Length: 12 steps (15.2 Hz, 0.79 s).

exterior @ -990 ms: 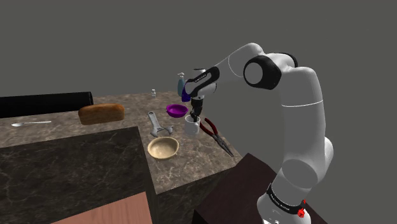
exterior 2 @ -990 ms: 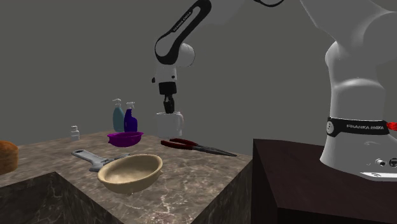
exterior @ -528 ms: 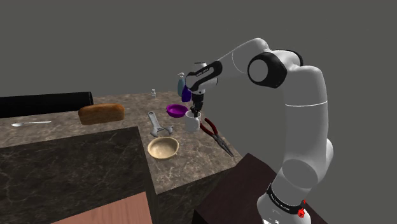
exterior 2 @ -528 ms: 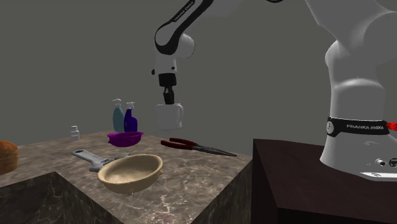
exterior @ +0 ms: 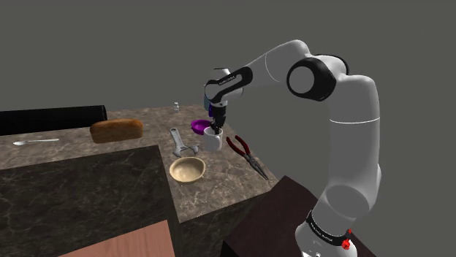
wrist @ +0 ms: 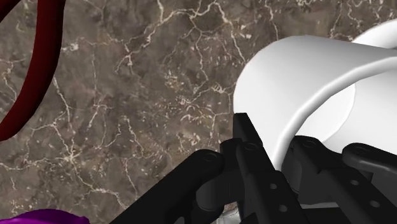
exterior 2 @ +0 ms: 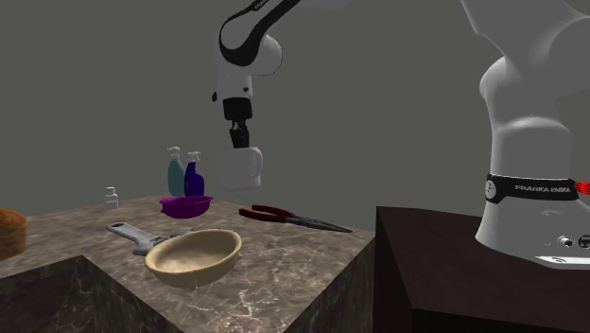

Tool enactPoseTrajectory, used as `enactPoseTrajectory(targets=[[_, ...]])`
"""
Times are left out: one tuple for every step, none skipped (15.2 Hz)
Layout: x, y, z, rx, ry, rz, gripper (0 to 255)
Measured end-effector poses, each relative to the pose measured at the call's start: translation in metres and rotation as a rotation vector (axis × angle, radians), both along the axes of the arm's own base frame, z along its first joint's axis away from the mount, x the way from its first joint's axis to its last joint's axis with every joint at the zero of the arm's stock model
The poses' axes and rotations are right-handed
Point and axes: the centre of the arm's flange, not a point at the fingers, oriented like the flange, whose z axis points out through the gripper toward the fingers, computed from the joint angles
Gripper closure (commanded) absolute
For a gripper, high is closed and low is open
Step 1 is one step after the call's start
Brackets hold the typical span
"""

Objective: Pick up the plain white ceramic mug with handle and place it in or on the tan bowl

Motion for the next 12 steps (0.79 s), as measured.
enactPoseTrajectory(targets=[[0.001,0.013,0.003,0.000,0.000,0.000,255],[0.003,0.028,0.005,0.000,0.000,0.000,255],[0.003,0.042,0.007,0.000,0.000,0.000,255],[0.007,0.053,0.006,0.000,0.000,0.000,255],[0.009,0.065,0.005,0.000,0.000,0.000,255],[0.009,0.080,0.008,0.000,0.000,0.000,255],[0.009,0.096,0.011,0.000,0.000,0.000,255],[0.008,0.107,0.013,0.000,0.000,0.001,255],[0.010,0.118,0.015,0.000,0.000,0.000,255],[0.011,0.124,0.014,0.000,0.000,0.000,255],[0.011,0.128,0.010,0.000,0.000,0.000,255],[0.011,0.130,0.005,0.000,0.000,0.000,255]])
